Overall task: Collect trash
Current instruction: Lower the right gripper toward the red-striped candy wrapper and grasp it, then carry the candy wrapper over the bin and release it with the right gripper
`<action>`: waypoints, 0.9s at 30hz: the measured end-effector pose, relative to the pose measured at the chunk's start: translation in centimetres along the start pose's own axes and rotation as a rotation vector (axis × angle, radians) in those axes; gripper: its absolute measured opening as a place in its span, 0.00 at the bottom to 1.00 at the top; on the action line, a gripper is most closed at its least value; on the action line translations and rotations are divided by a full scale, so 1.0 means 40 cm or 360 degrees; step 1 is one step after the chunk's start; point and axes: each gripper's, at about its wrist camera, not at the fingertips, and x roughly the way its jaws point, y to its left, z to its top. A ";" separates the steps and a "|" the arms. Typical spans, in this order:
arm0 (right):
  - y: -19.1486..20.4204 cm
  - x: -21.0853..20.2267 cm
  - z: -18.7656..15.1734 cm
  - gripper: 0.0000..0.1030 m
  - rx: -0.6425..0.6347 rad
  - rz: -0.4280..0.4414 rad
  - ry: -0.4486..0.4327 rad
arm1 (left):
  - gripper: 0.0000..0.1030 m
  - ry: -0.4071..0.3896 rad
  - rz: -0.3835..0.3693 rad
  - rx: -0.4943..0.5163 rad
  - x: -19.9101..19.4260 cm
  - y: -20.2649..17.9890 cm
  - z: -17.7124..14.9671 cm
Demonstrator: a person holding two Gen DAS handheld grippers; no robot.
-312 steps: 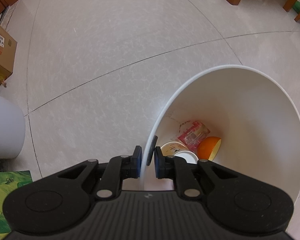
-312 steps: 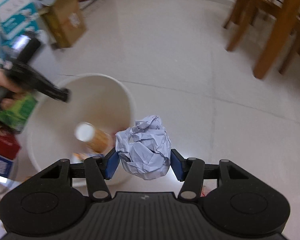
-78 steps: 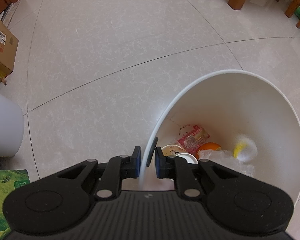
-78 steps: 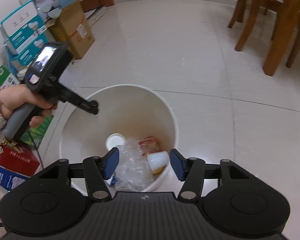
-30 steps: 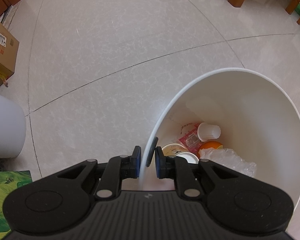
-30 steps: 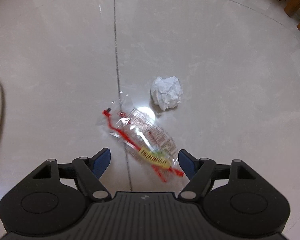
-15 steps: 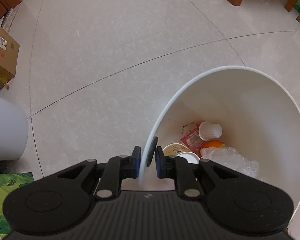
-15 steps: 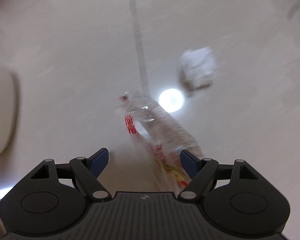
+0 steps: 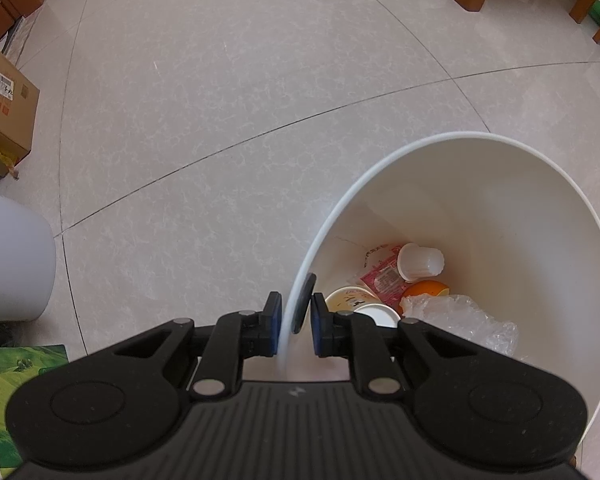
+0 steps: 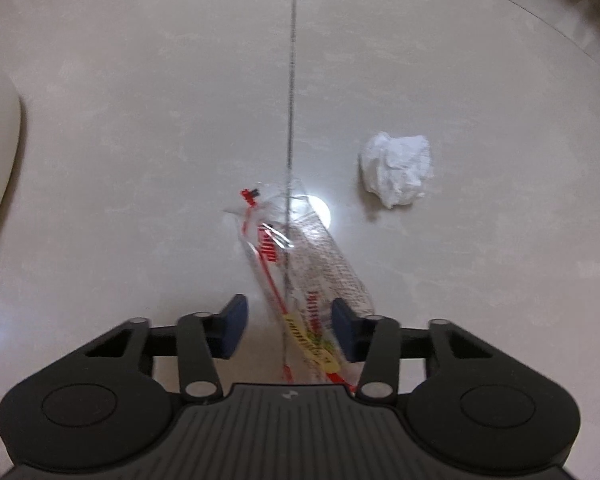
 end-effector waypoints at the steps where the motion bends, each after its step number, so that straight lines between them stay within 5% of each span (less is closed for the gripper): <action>1: -0.005 -0.004 0.001 0.35 0.0018 -0.0002 -0.0004 | 0.13 0.0000 0.0000 -0.0003 0.000 0.001 0.001; 14: -0.009 -0.064 0.014 0.23 0.0022 -0.0002 -0.0046 | 0.13 0.0001 -0.0005 -0.0010 -0.001 0.002 0.000; 15: -0.004 -0.062 0.016 0.25 0.0012 -0.0012 -0.0048 | 0.13 -0.0001 -0.0002 -0.0004 -0.002 0.001 -0.001; 19: -0.007 -0.047 0.021 0.69 0.0038 -0.0064 -0.0087 | 0.13 0.0000 0.0001 -0.0005 -0.001 -0.001 0.000; 27: -0.007 0.015 0.038 0.68 0.0082 -0.0052 -0.0066 | 0.13 0.0001 0.0003 -0.0004 -0.001 -0.003 0.001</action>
